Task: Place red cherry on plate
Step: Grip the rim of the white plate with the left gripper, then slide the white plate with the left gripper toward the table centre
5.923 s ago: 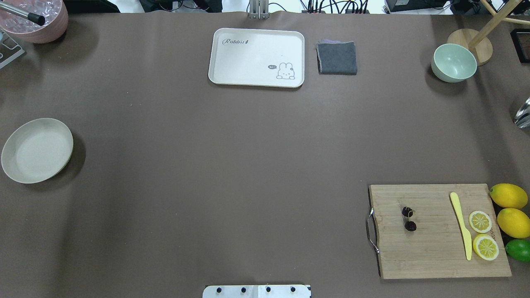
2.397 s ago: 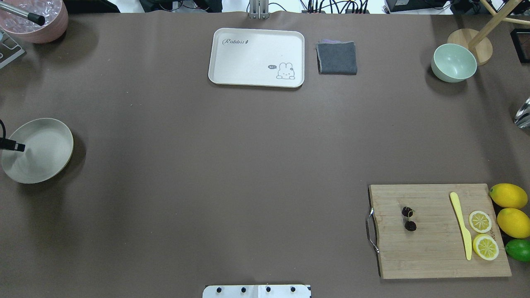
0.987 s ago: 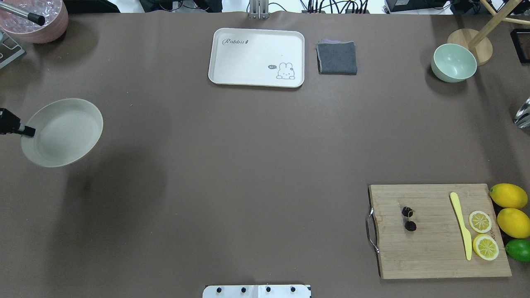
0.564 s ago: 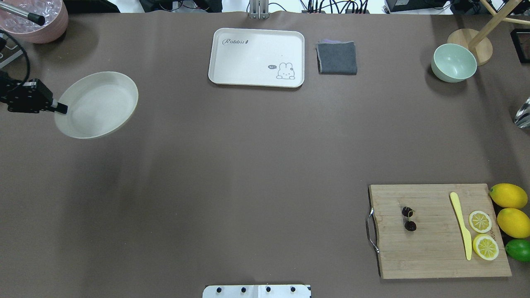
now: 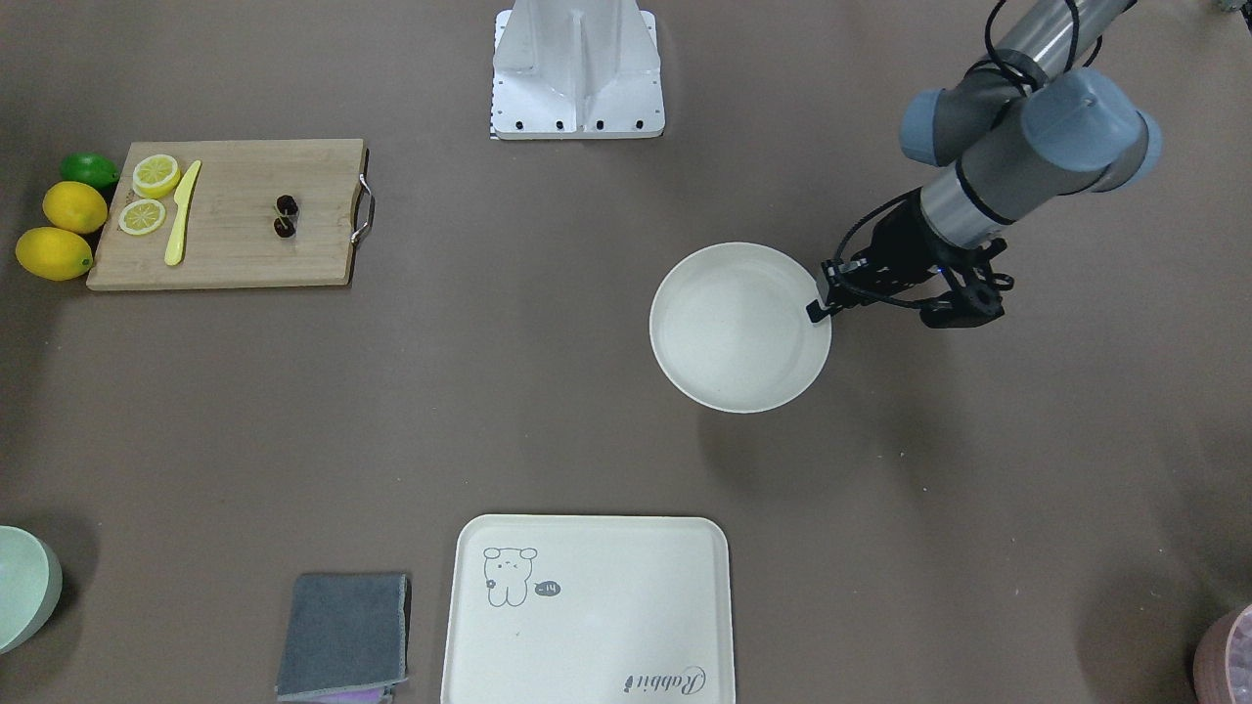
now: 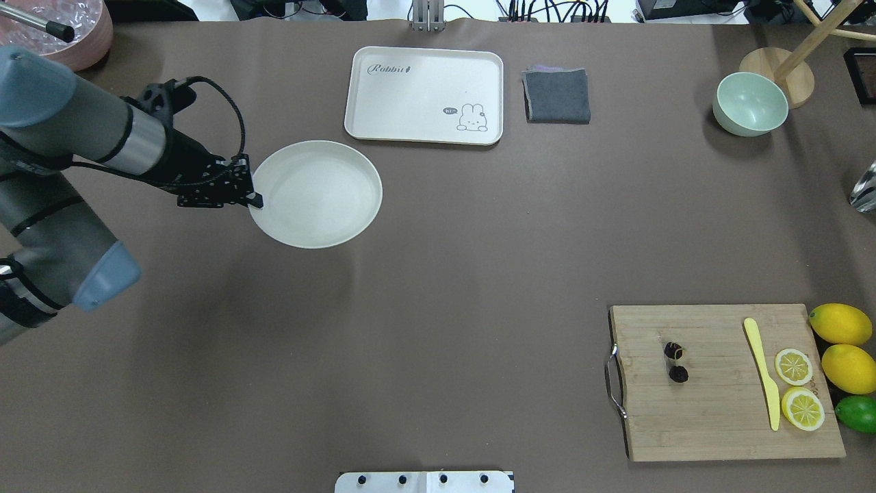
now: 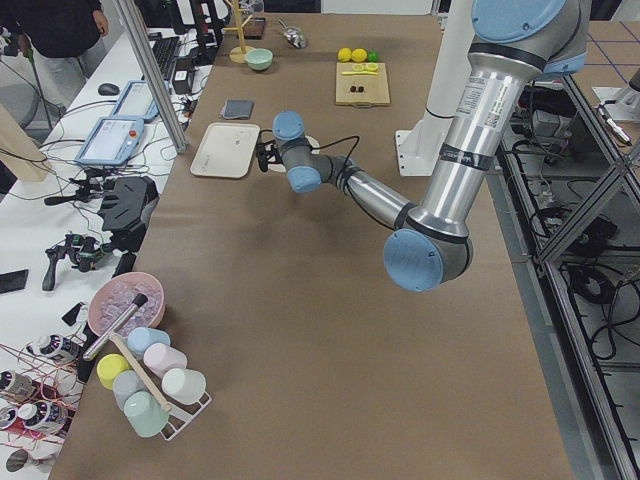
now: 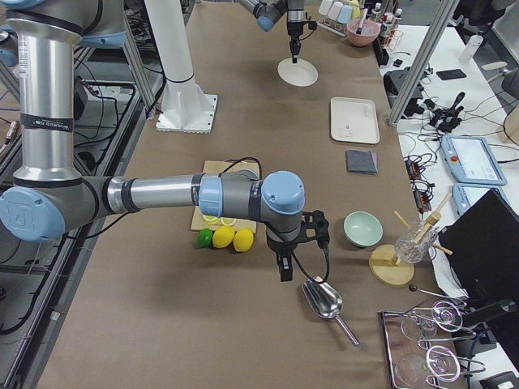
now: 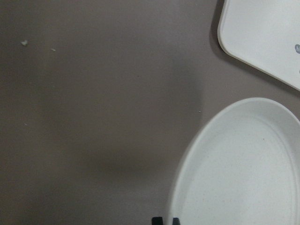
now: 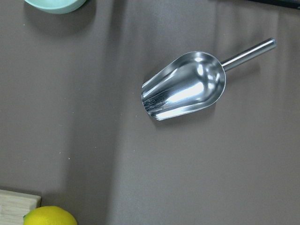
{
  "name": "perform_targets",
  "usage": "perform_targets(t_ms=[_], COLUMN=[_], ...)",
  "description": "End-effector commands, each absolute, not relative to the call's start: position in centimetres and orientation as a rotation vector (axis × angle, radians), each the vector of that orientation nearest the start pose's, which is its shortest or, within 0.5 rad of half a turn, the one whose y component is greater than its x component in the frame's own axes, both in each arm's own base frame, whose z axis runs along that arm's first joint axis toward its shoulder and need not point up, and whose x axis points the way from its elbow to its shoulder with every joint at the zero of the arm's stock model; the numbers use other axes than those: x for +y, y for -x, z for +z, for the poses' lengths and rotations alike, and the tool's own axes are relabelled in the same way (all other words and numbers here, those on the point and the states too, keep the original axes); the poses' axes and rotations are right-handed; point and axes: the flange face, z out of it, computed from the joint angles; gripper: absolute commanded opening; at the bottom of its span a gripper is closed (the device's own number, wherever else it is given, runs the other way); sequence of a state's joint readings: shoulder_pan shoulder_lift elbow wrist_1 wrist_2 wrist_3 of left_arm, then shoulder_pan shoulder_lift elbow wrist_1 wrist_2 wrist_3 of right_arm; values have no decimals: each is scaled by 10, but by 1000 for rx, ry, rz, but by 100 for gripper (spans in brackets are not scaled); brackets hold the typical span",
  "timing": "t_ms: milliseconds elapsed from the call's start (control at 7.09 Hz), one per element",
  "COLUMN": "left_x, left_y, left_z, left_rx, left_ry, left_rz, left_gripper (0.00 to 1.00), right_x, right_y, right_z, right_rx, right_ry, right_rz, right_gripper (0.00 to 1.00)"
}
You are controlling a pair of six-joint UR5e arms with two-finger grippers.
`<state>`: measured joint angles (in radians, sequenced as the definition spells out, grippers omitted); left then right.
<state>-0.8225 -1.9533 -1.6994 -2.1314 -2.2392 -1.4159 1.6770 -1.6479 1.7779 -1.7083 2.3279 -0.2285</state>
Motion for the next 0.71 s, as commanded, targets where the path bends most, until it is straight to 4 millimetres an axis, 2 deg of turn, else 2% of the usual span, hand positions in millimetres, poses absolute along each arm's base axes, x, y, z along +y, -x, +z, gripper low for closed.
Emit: perform_targets(t_ms=[0, 141, 282, 423, 564], left_x=[-479, -469, -459, -454, -457], left_y=[-437, -455, -469, -484, -490], left_z=[264, 256, 256, 249, 255], left_rx=[1134, 1131, 1122, 1122, 1113], left_ry=[49, 32, 28, 30, 30], left_rz=[-229, -220, -229, -239, -243], left_gripper=[0, 0, 0, 0, 0], right_x=[-441, -440, -440, -438, -438], right_y=[-116, -116, -117, -118, -118], right_z=[611, 610, 611, 612, 612], right_rx=[-748, -749, -747, -747, -747], right_ry=[-117, -120, -118, -118, -118], right_rz=[-105, -104, -102, -98, -98], right_gripper=[100, 100, 100, 100, 100])
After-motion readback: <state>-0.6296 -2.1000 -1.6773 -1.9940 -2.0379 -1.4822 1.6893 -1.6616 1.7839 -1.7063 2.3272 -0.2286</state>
